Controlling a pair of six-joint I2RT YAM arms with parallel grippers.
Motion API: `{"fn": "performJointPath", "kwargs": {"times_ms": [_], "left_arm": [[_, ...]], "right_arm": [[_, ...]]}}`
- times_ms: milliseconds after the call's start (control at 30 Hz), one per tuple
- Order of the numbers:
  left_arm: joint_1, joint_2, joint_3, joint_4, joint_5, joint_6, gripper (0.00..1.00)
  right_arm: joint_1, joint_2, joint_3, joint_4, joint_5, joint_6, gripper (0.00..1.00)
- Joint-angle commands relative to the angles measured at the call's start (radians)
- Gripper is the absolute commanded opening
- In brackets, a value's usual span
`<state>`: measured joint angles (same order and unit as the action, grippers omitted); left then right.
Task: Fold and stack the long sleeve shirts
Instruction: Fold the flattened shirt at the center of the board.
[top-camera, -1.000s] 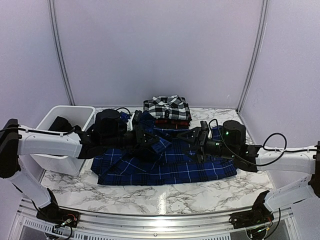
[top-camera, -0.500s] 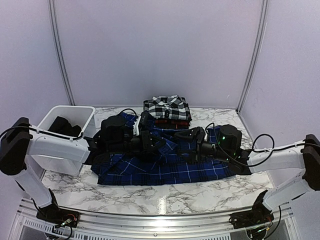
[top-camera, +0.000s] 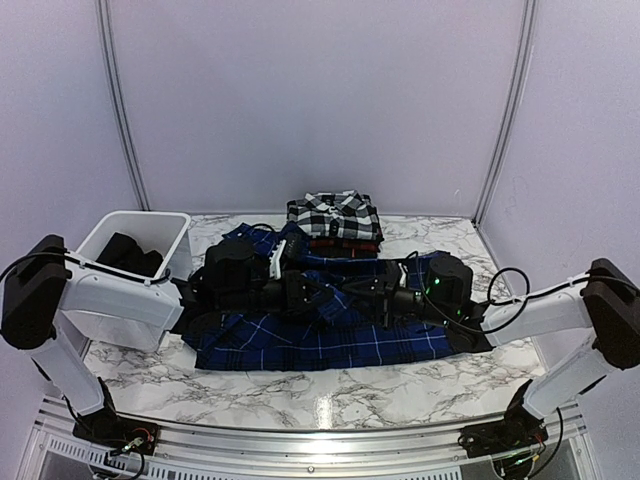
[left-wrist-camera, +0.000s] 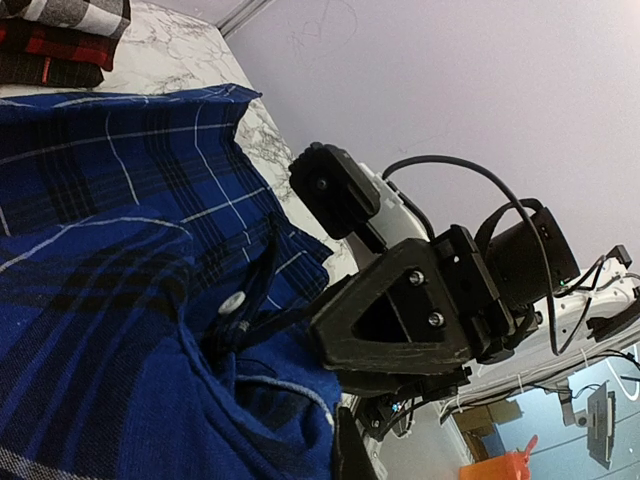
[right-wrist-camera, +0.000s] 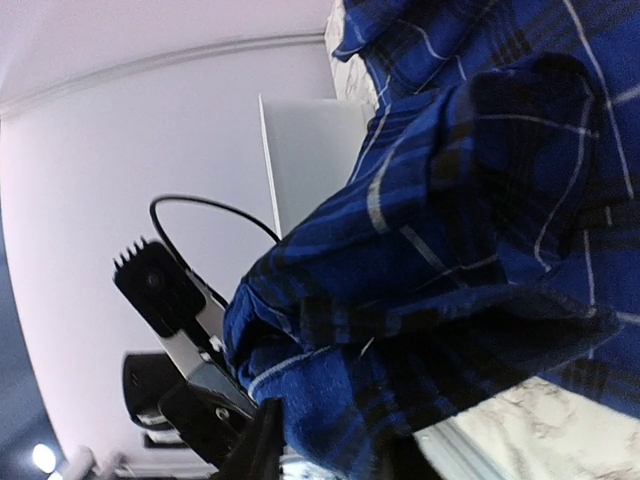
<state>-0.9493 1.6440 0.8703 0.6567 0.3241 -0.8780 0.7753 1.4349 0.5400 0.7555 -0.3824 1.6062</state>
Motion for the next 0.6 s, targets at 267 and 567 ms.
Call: {"fn": "performJointPath", "kwargs": {"times_ms": [267, 567], "left_arm": [[0.016, -0.125, -0.129, -0.045, 0.090, -0.008, 0.41], [0.111, -0.318, -0.177, -0.335, -0.058, 0.019, 0.44]], "right_arm": [[0.001, -0.106, 0.285, -0.648, 0.141, -0.558, 0.00], [0.012, -0.166, 0.438, -1.205, 0.360, -0.945, 0.00]]}}
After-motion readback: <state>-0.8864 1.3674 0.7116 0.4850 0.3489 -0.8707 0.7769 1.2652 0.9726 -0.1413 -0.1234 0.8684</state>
